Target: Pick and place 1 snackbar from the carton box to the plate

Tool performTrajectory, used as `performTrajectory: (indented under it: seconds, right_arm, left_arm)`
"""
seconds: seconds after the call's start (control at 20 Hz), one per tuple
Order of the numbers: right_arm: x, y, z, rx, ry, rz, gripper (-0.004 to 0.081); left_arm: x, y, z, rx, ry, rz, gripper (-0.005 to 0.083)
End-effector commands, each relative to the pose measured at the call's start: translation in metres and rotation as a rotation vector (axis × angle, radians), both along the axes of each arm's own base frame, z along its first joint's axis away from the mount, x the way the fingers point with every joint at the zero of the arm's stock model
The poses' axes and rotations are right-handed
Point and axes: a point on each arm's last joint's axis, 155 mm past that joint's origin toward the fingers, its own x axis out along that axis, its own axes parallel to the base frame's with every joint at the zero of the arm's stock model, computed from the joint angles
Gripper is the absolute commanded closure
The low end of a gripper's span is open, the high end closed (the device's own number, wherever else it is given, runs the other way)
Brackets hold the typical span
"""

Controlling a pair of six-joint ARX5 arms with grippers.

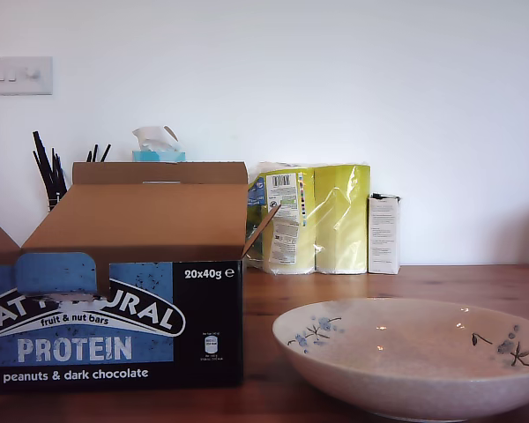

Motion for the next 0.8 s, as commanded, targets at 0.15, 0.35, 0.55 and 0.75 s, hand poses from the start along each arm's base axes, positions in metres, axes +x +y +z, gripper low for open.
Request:
performTrajectory:
  seconds: [0.15,0.35,0.55,0.75]
  right_arm:
    - [-0.001,0.001,-0.004,0.000,0.003,0.006,0.0783]
    - [0.001,0.002,0.001,0.006,-0.014,0.008,0.0783]
    - [0.008,0.019,0.050,0.155,-0.148,0.053,0.0783]
    - [0.005,0.031,0.074,0.421,-0.110,0.047,0.0783]
  left_arm:
    - [-0.003,-0.006,-0.010,-0.005,0.017,-0.037,0.0797]
    - [-0.003,-0.009,-0.006,-0.017,0.003,-0.048,0.0797]
    - [0.001,-0.024,0.028,-0.165,-0.070,-0.087,0.0797]
    - [-0.004,-0.041,0.065,-0.253,-0.110,-0.162,0.0797]
